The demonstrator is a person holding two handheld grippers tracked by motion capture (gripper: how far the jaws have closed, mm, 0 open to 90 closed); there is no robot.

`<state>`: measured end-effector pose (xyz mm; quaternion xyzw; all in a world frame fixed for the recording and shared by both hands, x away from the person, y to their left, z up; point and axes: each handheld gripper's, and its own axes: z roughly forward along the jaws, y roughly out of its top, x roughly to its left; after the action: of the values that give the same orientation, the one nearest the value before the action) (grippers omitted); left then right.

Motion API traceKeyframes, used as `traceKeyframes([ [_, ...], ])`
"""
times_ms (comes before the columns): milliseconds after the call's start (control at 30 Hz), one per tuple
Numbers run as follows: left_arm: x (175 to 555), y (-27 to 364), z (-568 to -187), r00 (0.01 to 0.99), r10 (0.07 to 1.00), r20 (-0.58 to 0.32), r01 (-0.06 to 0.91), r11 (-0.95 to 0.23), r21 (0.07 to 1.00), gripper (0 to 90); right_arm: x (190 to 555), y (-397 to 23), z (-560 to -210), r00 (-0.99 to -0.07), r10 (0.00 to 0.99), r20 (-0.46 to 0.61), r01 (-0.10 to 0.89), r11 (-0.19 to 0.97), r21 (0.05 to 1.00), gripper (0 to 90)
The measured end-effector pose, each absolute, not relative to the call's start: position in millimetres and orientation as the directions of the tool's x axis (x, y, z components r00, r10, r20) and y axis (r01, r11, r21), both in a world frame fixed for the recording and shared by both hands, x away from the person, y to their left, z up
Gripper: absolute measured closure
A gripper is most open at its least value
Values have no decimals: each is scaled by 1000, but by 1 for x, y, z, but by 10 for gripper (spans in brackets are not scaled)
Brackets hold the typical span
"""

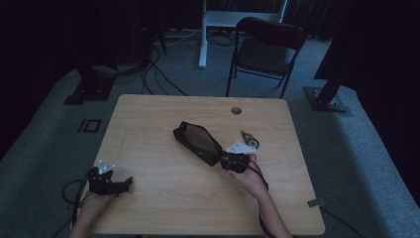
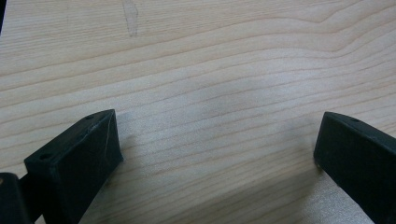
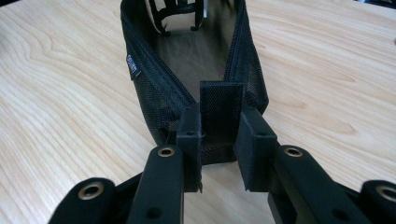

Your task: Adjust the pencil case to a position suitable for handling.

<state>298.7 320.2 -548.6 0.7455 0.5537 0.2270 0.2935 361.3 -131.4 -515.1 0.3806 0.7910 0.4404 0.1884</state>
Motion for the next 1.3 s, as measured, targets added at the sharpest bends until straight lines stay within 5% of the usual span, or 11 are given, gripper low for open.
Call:
traceKeyframes([
  [1300, 299, 320, -549, 285, 958, 16, 692, -217, 689, 7, 286, -202, -522, -483, 875, 22, 452, 228, 862, 728],
])
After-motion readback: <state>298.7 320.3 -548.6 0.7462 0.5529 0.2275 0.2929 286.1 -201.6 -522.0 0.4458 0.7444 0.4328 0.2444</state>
